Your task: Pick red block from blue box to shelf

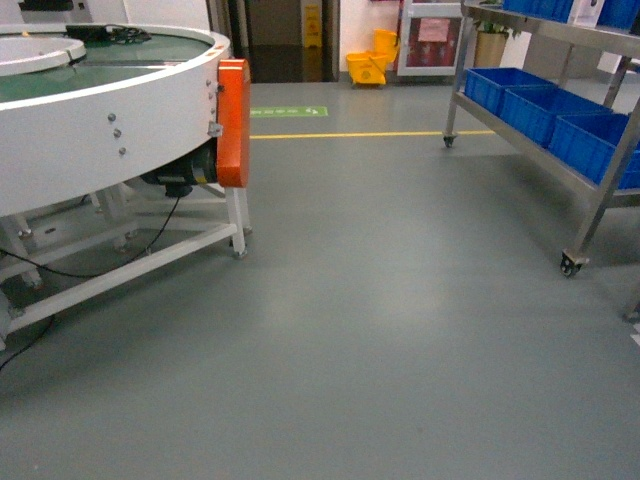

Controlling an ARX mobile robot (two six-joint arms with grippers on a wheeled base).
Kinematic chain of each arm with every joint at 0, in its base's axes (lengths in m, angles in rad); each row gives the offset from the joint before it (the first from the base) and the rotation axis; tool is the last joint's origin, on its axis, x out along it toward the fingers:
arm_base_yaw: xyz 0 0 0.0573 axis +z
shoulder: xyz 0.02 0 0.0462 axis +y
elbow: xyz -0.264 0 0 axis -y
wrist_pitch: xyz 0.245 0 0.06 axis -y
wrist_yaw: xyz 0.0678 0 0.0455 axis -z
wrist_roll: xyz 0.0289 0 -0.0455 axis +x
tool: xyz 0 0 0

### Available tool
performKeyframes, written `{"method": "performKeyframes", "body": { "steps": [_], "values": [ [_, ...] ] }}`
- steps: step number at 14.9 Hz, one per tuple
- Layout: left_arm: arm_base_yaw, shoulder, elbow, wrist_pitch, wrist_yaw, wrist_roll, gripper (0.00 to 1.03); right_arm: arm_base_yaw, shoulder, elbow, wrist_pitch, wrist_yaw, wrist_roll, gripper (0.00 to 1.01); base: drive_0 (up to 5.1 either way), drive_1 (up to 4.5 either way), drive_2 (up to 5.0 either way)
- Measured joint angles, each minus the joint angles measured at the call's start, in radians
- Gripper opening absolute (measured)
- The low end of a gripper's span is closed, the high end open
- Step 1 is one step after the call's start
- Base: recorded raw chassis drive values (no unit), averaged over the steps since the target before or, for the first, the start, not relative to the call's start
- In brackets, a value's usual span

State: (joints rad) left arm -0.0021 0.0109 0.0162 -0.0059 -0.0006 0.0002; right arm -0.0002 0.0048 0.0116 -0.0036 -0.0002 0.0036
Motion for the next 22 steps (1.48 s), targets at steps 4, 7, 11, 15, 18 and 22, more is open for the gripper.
{"method": "performKeyframes", "body": {
  "steps": [4,7,11,15,18,22],
  "values": [
    [0.000,0.000,0.000,0.002,0.000,0.000,0.98,0.000,0.000,0.000,-0.001,0.000,0.000,0.28,0.1,4.31,-4.1],
    [0.000,0.000,0.000,0.003,0.001,0.000,0.98,0.000,0.000,0.000,-0.003,0.000,0.000,0.28,0.1,4.31,-4.1],
    [0.000,0.000,0.000,0.000,0.000,0.000,0.98,0.000,0.000,0.000,-0.003,0.000,0.000,0.28,0.1,4.31,-4.1],
    [0.000,0.000,0.000,-0.002,0.000,0.000,0.98,0.000,0.000,0.000,-0.003,0.000,0.000,0.28,0.1,4.31,-4.1],
    [0.000,0.000,0.000,0.001,-0.001,0.000,0.98,0.000,0.000,0.000,0.000,0.000,0.000,0.28,0.1,4.31,-4.1],
    [0.000,0.000,0.000,0.003,0.000,0.000,0.98,0.000,0.000,0.000,-0.001,0.000,0.000,0.28,0.1,4.31,-4.1]
  ]
}}
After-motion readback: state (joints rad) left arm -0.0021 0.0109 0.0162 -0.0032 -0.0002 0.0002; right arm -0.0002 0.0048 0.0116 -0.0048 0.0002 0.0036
